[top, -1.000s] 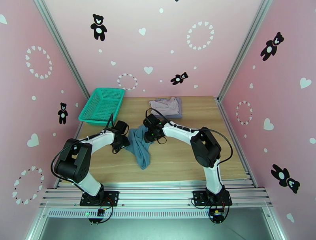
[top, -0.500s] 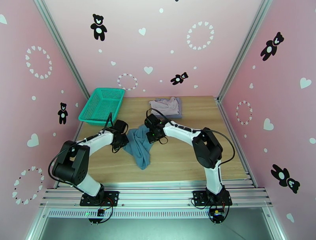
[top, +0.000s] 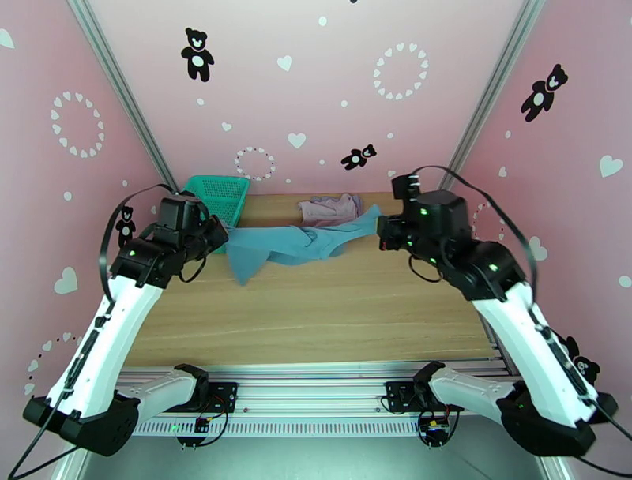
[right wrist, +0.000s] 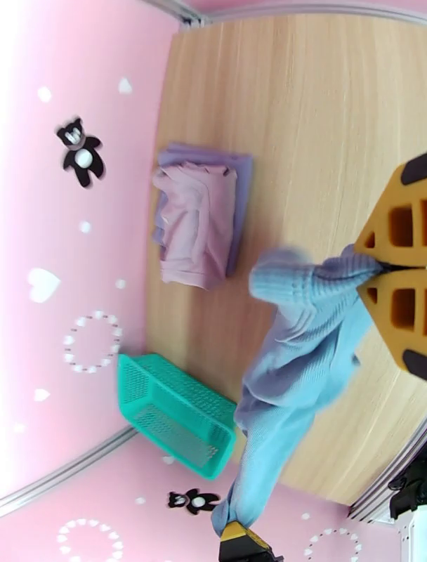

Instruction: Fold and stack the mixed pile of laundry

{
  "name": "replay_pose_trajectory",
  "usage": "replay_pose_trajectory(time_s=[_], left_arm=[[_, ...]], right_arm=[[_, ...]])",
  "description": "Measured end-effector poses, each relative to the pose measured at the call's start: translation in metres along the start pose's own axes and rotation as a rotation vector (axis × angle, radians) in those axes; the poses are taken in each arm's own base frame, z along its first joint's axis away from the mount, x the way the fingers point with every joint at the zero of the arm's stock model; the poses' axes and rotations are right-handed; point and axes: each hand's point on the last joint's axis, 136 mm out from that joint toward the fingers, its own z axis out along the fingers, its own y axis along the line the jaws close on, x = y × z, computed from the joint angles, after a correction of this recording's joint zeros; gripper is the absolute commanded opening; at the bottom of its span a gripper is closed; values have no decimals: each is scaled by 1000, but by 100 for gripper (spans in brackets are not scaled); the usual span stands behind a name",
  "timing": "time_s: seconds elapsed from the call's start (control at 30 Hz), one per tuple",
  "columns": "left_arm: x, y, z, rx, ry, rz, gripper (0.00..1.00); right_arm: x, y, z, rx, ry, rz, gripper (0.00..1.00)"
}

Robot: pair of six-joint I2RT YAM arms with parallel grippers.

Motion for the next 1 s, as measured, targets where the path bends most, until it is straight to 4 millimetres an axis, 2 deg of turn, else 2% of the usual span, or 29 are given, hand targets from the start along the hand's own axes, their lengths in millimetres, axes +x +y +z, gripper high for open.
replay_pose_trajectory(time_s=[0.23, 0.33, 0.47, 0.63, 0.7, 0.77, 0.87, 1.0], left_arm=[[-16, -17, -39, 60, -13, 2, 0], [-16, -23, -39, 79, 2, 7, 0], [-11, -26, -14, 48, 66, 29, 0], [-9, -31, 44, -22, 168, 49, 0], [-11, -34, 60, -36, 187, 54, 0], [-14, -39, 66, -31, 191, 55, 0], [-22, -47, 56, -1, 169, 53, 0], [-31, -52, 22, 49, 116, 50, 0]], right_arm=[[-12, -10, -40, 34, -36, -9, 0], [-13, -16, -44, 63, -35, -19, 0], [-10, -24, -31, 108, -1, -31, 0], [-13, -39, 8, 172, 72, -36, 0], [-10, -44, 23, 189, 105, -38, 0], [-7, -47, 32, 193, 128, -36, 0], [-7, -46, 31, 185, 132, -37, 0], [-9, -41, 15, 150, 106, -35, 0]])
